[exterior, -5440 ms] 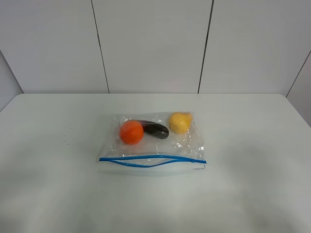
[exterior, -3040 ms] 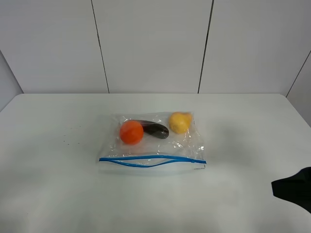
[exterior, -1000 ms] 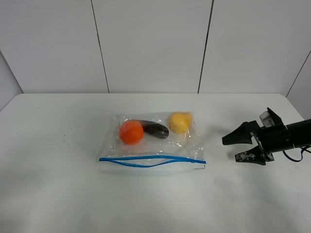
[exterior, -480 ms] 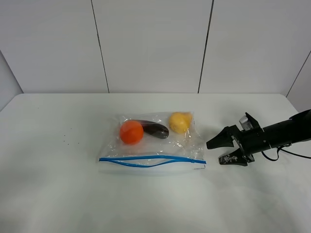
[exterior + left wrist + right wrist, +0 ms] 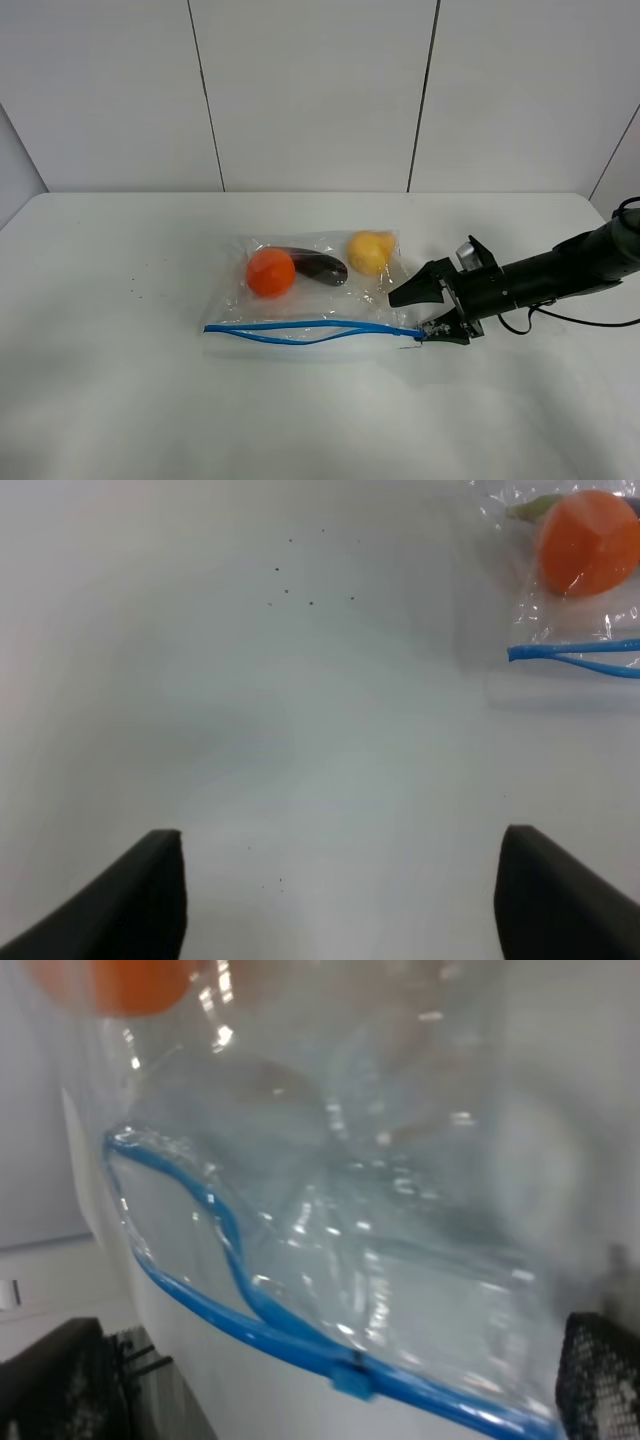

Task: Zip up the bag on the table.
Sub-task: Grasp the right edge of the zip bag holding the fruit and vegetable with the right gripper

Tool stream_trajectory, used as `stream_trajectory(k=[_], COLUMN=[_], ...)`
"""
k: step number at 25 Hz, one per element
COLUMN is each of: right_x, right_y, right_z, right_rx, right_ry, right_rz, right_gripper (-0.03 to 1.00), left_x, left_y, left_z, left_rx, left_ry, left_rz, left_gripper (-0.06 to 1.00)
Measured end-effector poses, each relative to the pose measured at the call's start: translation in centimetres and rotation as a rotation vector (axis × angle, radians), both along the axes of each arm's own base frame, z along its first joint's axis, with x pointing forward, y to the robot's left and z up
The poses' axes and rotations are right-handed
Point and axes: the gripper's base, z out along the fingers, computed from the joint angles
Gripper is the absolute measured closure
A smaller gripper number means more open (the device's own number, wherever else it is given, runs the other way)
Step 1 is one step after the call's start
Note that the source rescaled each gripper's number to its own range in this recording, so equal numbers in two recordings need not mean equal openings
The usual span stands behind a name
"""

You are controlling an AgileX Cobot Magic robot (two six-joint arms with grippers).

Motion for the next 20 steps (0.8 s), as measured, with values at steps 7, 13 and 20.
stream_trajectory(k=[7,13,20], right_x=[0.0,0.2,1.1], right_y=[0.5,0.5,0.3], right_z=[-0.1,-0.1,0.0], right_rx=[-0.006,-0.011,-0.030], right_ry=[-0.010,-0.015,-0.041], right_rz=[0.013,-0.007,-0.024], right_gripper=[0.02,0.03,0.10], left_x=[0.0,0.0,0.0], left_y=[0.0,0.0,0.0], left_z=[0.0,0.0,0.0], left_rx=[0.000,0.000,0.000], left_ry=[0.000,0.000,0.000], left_rz=[0.000,0.000,0.000], left_gripper=[0.23,0.23,0.23])
